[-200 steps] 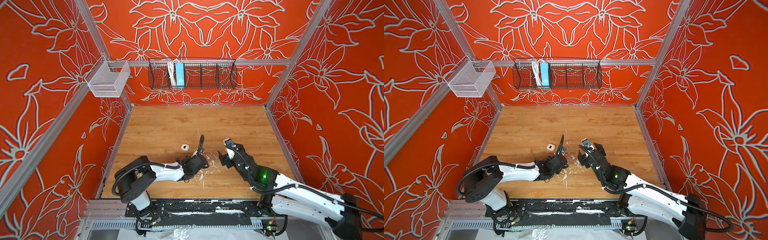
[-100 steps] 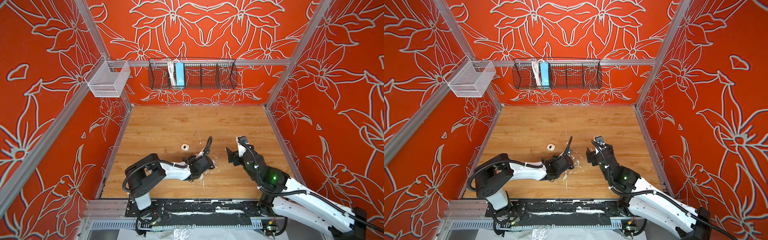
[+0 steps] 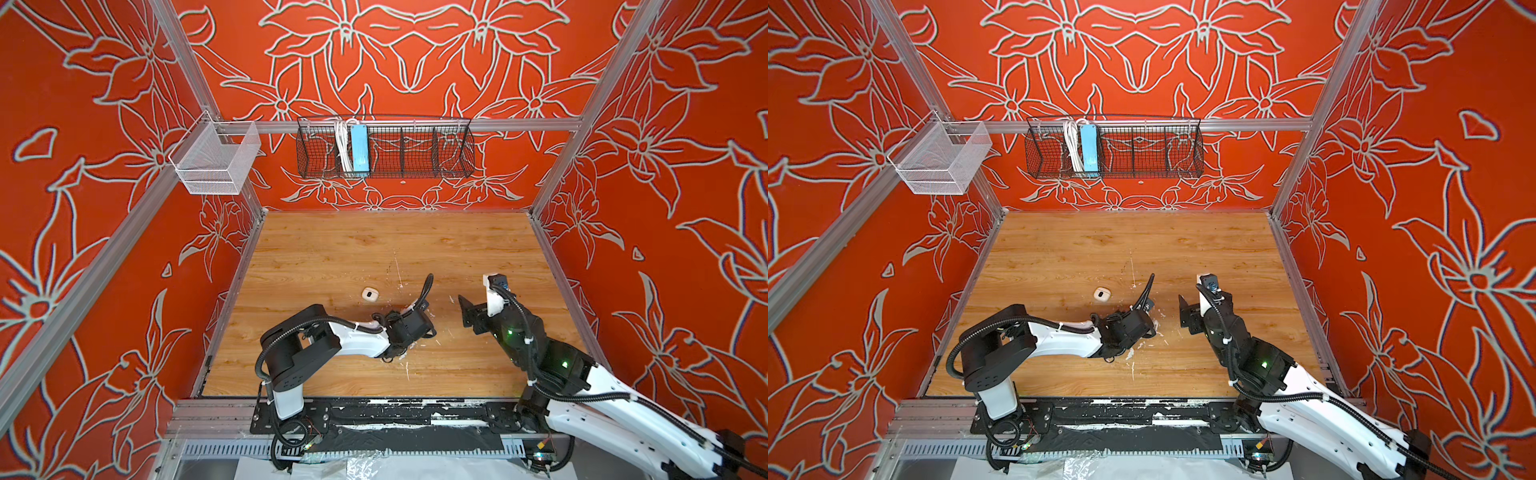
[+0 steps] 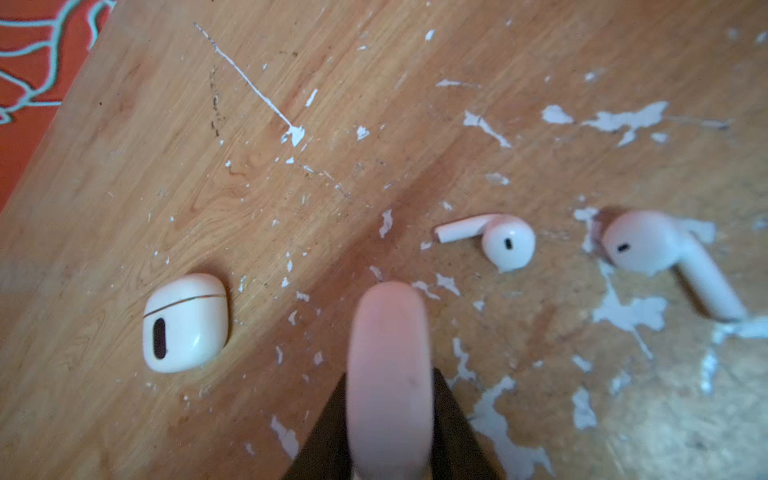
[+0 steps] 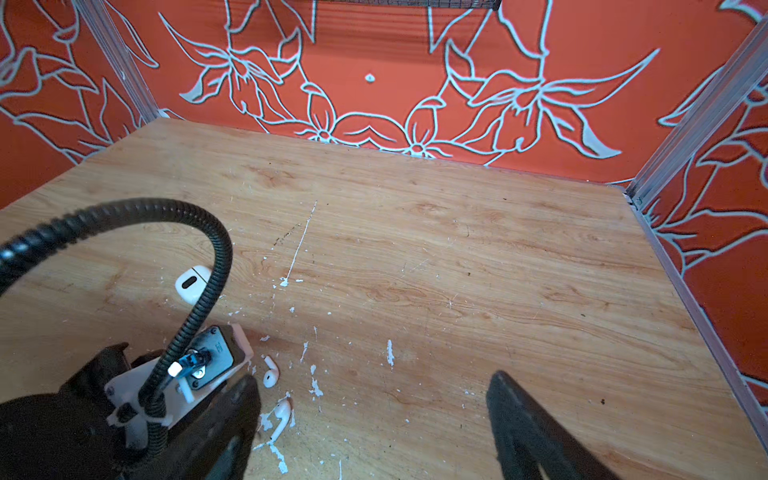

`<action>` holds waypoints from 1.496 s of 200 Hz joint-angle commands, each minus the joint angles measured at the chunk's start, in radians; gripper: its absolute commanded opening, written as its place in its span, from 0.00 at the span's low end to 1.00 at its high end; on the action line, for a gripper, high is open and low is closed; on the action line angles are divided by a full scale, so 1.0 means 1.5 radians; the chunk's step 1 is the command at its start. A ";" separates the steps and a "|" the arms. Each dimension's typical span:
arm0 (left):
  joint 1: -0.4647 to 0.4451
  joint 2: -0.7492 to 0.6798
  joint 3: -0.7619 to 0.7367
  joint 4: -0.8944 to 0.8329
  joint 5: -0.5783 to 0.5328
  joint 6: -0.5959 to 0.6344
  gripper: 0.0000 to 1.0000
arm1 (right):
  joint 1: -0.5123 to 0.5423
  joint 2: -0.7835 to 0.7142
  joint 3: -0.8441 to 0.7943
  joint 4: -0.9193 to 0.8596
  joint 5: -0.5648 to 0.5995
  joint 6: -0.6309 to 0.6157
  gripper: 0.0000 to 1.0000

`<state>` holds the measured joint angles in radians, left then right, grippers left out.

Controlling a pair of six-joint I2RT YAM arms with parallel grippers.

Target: Insert the wireless bluetooth earbuds into the charging case

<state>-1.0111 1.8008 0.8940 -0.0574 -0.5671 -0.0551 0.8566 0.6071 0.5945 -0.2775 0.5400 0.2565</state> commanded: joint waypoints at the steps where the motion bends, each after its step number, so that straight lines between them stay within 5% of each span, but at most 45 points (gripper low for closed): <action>1: -0.014 0.057 0.002 -0.086 0.063 0.005 0.31 | -0.004 -0.023 0.003 -0.017 -0.008 0.024 0.87; 28: -0.025 0.077 0.019 -0.096 0.048 0.004 0.36 | -0.004 -0.041 0.003 -0.028 -0.007 0.028 0.86; 63: -0.025 0.014 -0.009 -0.066 0.128 0.002 0.70 | -0.004 -0.060 0.005 -0.046 -0.005 0.033 0.86; 95: 0.000 -0.147 -0.075 -0.010 0.245 -0.017 1.00 | -0.004 -0.061 0.011 -0.061 -0.009 0.039 0.88; 131: 0.152 -0.383 -0.177 0.024 0.421 -0.095 0.98 | -0.005 -0.017 0.033 -0.094 -0.026 0.055 0.90; 166: 0.349 -0.563 -0.264 0.010 0.511 -0.248 0.97 | -0.005 0.113 0.076 -0.107 -0.092 0.085 0.90; 204: 0.498 -0.551 -0.303 -0.010 0.588 -0.306 0.97 | -0.005 0.366 0.133 -0.050 -0.228 0.097 0.88; 248: 0.537 -0.490 -0.296 -0.047 0.563 -0.311 0.97 | -0.002 0.571 0.181 0.020 -0.301 0.148 0.86; 299: 0.538 -0.537 -0.314 -0.050 0.543 -0.308 0.97 | 0.011 0.652 0.210 0.054 -0.310 0.166 0.72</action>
<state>-0.2092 1.0264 0.4393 -0.1188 0.2630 -0.5026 0.8574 1.5566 0.8528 -0.2321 0.0963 0.4698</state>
